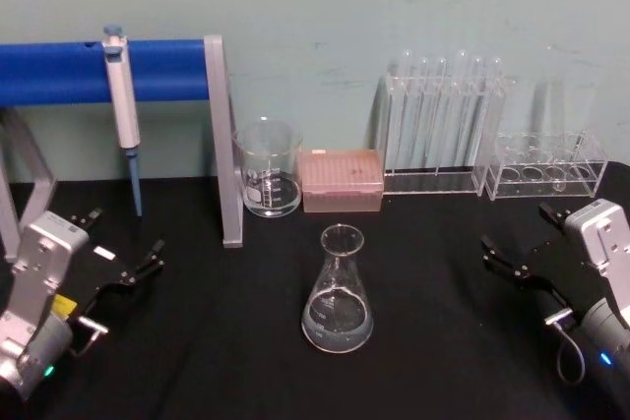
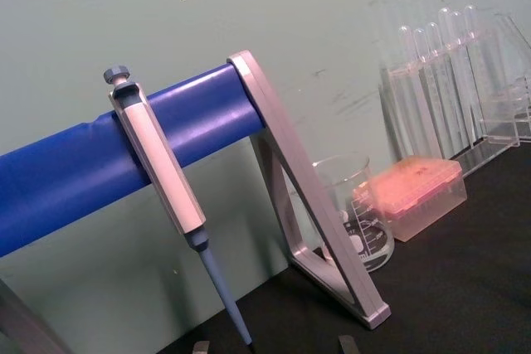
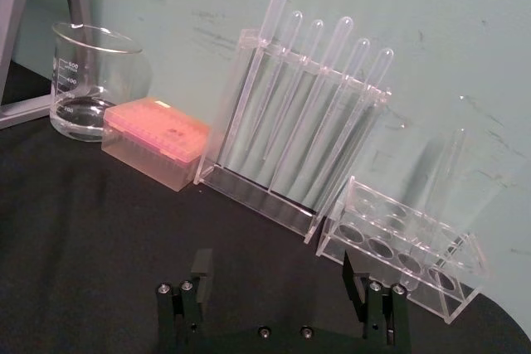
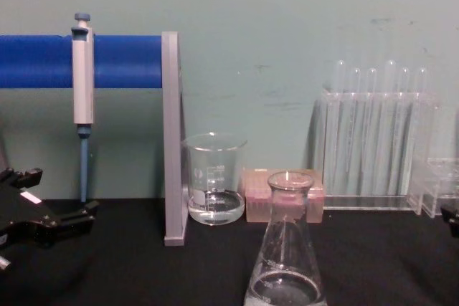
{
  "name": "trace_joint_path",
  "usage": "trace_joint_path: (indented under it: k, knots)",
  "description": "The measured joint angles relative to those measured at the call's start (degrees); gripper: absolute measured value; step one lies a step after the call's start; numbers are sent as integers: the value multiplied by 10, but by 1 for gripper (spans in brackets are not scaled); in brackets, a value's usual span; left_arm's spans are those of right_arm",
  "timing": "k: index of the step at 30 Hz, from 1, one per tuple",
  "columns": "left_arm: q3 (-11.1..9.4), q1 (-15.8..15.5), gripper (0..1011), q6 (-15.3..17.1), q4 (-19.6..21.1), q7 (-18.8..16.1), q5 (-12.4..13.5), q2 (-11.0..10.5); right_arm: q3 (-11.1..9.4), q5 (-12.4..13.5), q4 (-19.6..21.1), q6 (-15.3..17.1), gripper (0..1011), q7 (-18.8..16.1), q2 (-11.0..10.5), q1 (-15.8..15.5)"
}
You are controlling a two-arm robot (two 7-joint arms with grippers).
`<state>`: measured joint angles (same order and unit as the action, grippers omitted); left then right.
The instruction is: Grasp the erlenmeyer flask with one hand, shake it three times, then place it back.
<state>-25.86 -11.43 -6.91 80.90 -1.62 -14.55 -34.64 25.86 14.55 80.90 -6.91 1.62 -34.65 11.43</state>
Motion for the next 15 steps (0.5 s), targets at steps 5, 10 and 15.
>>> trace_joint_path:
  k: [5,10,15]
  knots:
    - [0,0,1001,0,0,0,0,0,0,0,0,0,1000,0,0,0]
    - [0,0,1001,0,0,0,0,0,0,0,0,0,1000,0,0,0]
    - [0,0,1001,0,0,0,0,0,0,0,0,0,1000,0,0,0]
